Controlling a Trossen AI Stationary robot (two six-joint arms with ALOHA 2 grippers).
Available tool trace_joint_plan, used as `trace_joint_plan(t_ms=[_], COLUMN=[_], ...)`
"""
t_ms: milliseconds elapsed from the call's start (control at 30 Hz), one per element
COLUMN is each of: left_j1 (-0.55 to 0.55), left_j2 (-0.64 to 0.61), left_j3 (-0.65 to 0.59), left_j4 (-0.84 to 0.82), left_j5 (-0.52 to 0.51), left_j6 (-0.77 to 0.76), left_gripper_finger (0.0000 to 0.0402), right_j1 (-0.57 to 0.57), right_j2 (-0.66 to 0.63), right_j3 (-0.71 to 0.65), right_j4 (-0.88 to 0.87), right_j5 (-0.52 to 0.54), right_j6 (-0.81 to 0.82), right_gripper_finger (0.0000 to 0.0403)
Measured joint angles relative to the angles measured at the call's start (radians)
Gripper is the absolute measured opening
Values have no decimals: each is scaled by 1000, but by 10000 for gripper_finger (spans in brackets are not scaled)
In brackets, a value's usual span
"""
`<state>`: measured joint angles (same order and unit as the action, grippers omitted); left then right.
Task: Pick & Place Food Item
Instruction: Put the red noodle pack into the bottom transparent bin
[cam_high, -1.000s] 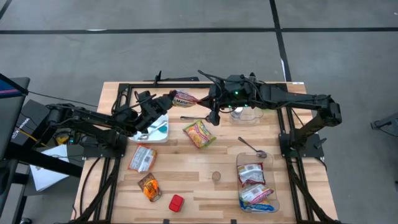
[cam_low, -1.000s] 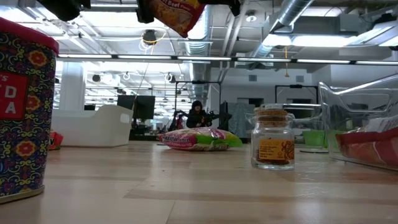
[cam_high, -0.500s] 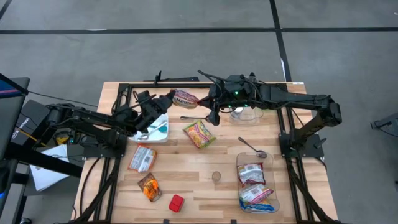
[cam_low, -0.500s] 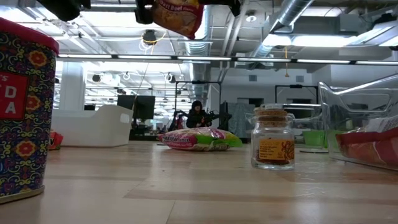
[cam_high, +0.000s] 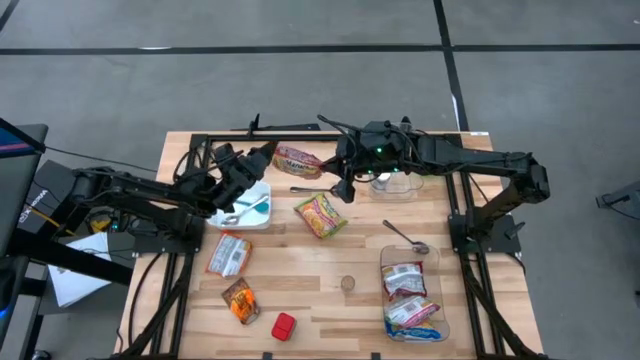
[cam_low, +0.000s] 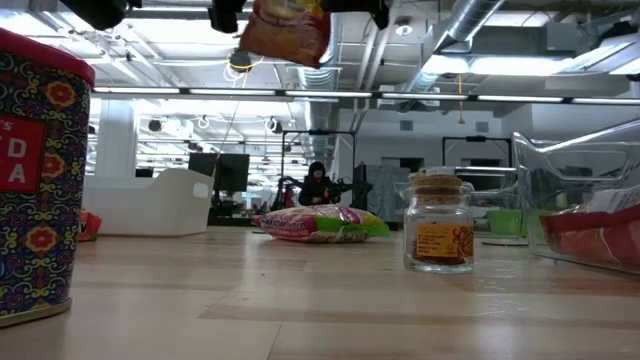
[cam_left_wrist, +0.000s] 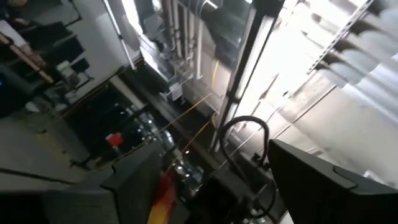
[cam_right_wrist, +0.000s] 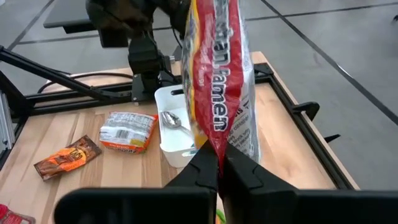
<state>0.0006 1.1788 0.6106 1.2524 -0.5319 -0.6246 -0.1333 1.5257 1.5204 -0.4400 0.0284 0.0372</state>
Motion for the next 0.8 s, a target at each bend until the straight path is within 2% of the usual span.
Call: trace_joint_plan(t_ms=[233,367,567,800], left_j1=[-1,-1,-1,-1], left_j2=[-70,-114,-159,-160], left_j3=[-1,-1,-1,-1], left_j4=[-5,-67,-147,-163], left_j5=[16,16,16,17], left_j6=[86,103,104,99], left_gripper_finger=[275,270,260,250], right_j1=[0,-3,9,54], right_j2=[-14,-28,-58,-125], right_j3=[0,3,1,1], right_j4=[-17,-53,-220,-431], right_j5=[6,7,57,103], right_j6=[-8,-11,-11,21], right_gripper_finger=[0,0,0,0])
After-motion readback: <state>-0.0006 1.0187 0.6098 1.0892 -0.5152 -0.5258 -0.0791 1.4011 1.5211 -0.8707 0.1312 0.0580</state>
